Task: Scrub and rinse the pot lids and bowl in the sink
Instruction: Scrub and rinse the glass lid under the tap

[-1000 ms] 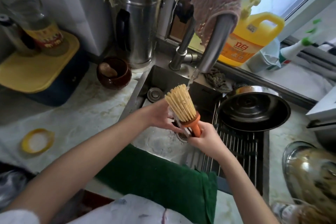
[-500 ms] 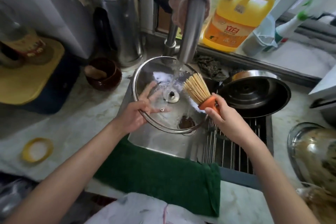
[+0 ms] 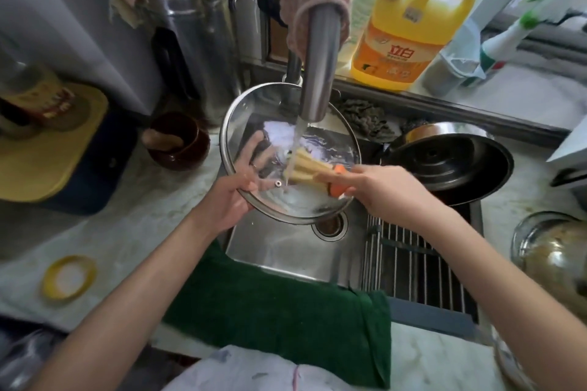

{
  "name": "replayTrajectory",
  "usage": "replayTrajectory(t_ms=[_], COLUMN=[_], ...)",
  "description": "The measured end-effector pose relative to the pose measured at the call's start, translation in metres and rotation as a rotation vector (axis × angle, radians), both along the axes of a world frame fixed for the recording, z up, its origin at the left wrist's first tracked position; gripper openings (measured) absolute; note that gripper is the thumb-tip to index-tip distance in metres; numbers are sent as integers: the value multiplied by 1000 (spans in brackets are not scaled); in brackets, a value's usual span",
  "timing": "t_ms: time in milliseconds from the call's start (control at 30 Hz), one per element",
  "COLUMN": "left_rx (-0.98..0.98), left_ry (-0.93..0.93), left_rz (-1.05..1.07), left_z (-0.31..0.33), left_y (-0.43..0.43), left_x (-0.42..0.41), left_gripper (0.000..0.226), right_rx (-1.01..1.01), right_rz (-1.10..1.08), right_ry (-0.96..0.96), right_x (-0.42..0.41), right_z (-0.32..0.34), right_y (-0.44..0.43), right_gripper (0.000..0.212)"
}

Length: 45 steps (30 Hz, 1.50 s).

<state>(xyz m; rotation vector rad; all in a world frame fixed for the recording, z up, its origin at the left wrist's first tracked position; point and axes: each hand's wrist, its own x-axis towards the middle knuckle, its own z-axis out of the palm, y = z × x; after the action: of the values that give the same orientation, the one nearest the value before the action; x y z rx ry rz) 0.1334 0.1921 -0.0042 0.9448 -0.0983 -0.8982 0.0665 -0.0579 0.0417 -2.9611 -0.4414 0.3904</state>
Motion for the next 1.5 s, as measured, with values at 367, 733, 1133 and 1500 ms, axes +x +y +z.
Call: replayTrajectory(t_ms=[367,733,1133,1500], left_rx=[54,145,256,201], left_ry=[-25,9,33,58], left_rz=[-146,-105,-95,-68], left_z=[-12,-24,-17,-17], left_y=[3,20,26,30], left_x=[-10,-27,-41,-43], left_gripper=[103,102,96,98], right_rx=[15,-155,-73,-84], right_rz=[-307,-460,-505,-279], right_ry=[4,216,279,238], right_x=[7,7,-4,-24], right_z=[-13,-16,-25,-22], right_y=[12,21,40,38], right_gripper=[67,69,60,66])
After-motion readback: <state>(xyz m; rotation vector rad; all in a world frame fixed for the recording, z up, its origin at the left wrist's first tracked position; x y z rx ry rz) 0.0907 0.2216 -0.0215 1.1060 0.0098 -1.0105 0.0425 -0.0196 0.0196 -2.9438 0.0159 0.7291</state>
